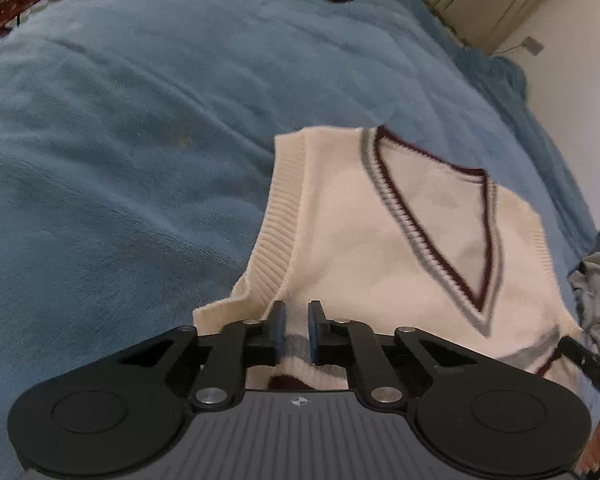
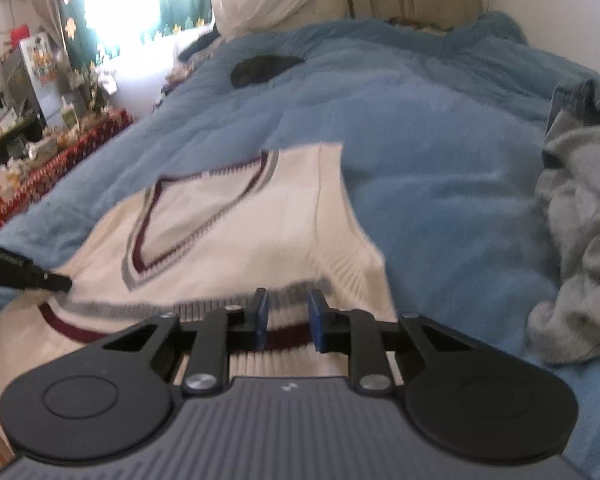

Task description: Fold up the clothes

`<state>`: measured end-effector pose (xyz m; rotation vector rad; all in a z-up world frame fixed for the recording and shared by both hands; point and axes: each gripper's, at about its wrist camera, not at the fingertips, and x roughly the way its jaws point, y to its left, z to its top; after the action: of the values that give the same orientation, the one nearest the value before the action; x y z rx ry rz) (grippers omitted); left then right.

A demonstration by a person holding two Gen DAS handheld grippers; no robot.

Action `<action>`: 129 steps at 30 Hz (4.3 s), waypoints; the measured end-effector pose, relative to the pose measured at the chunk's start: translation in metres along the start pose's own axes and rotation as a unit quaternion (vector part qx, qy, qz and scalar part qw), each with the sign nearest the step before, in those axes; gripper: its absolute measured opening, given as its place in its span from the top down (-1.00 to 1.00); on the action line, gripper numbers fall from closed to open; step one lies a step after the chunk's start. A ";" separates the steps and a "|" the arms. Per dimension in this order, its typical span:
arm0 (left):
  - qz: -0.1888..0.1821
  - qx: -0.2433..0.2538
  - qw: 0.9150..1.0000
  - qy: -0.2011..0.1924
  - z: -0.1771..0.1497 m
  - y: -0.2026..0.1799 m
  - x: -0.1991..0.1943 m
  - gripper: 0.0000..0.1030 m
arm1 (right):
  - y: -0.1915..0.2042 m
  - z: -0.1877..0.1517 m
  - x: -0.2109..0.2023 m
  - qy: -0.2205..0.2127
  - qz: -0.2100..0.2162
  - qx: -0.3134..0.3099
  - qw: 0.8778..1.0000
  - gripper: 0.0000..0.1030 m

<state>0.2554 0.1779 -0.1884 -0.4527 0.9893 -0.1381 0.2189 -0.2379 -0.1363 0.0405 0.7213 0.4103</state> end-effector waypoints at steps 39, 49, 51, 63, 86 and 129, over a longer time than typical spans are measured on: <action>-0.030 0.082 0.996 -0.007 0.029 -0.004 -0.009 0.32 | -0.025 0.072 0.033 0.046 0.012 -0.071 0.996 0.40; -0.047 0.072 0.996 -0.030 0.093 0.021 0.016 0.05 | -0.047 0.118 0.091 0.079 0.009 -0.097 0.992 0.33; -0.055 0.075 0.995 -0.032 0.104 0.020 0.023 0.05 | -0.048 0.127 0.104 0.081 0.012 -0.104 0.991 0.33; -0.059 0.166 0.984 0.000 0.130 0.001 0.079 0.05 | -0.046 0.153 0.172 0.107 0.033 -0.129 0.985 0.32; -0.075 0.206 0.968 -0.119 0.094 -0.034 -0.036 0.80 | 0.024 0.146 0.049 -0.030 0.027 -0.204 0.978 0.79; -0.138 0.073 0.986 -0.053 -0.156 0.000 -0.125 0.15 | 0.010 -0.139 -0.147 -0.046 0.063 -0.057 0.995 0.52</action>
<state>0.0568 0.1691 -0.1639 -0.4557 0.8028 -0.4283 0.0261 -0.2992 -0.1462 -0.0033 0.6052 0.5668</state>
